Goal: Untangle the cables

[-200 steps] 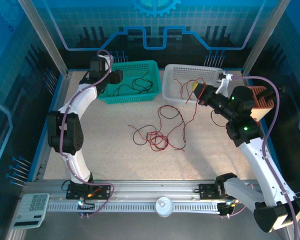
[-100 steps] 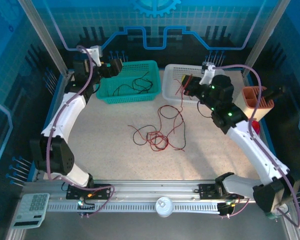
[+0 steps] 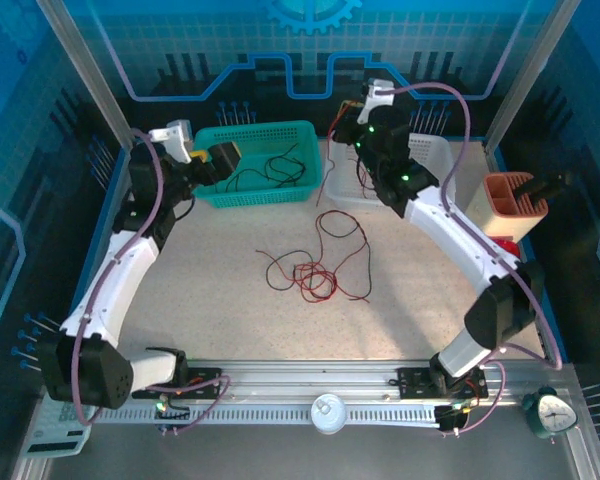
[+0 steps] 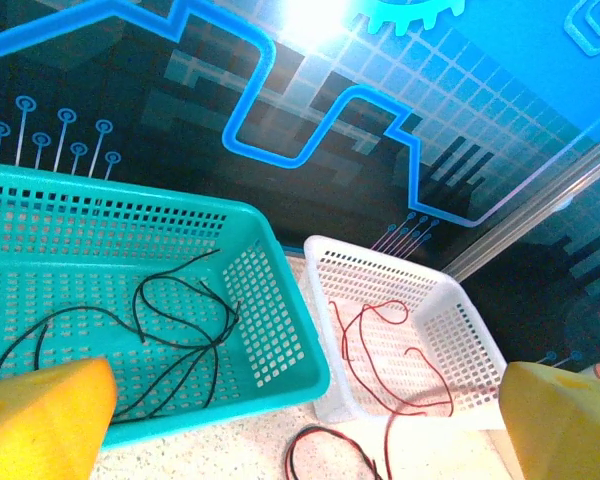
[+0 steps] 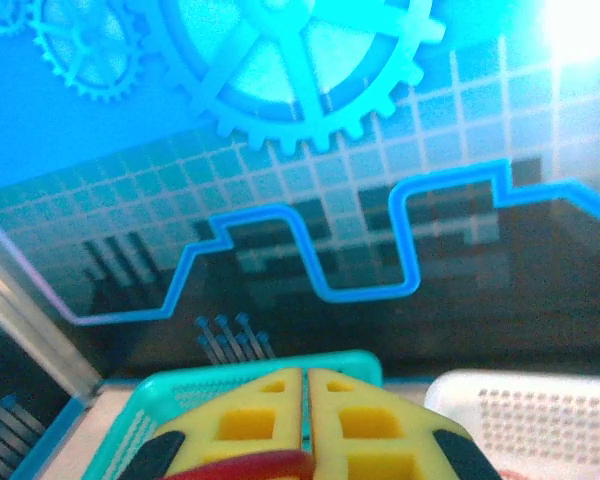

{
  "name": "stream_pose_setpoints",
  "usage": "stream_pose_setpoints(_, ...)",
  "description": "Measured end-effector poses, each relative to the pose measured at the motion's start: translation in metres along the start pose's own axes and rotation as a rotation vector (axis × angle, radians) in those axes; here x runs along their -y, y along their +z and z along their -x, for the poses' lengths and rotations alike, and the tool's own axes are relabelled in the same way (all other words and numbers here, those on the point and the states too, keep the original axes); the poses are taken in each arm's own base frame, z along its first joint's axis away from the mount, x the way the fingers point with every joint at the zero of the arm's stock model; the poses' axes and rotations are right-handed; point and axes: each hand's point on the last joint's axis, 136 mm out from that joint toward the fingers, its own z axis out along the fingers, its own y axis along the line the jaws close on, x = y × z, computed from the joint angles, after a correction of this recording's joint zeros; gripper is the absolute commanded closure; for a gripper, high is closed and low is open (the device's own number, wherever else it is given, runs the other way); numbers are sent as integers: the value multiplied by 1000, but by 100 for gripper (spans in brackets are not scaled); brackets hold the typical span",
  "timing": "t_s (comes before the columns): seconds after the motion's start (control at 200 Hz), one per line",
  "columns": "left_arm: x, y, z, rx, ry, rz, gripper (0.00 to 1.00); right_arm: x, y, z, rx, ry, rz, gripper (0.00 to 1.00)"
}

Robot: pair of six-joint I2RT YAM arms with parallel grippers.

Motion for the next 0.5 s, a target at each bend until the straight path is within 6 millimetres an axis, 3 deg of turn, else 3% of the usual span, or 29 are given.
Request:
stream_pose_setpoints(0.265, 8, -25, -1, 30, 8, -10, 1, 8, 50, 34, 110, -92, -113, 100)
stream_pose_setpoints(0.355, 14, -33, 4, 50, 13, -22, 1, 28, 64, 38, 109, -98, -157, 100)
stream_pose_setpoints(0.5, 22, -39, 8, 63, -2, -43, 1, 78, 80, 30, 63, -105, -253, 100)
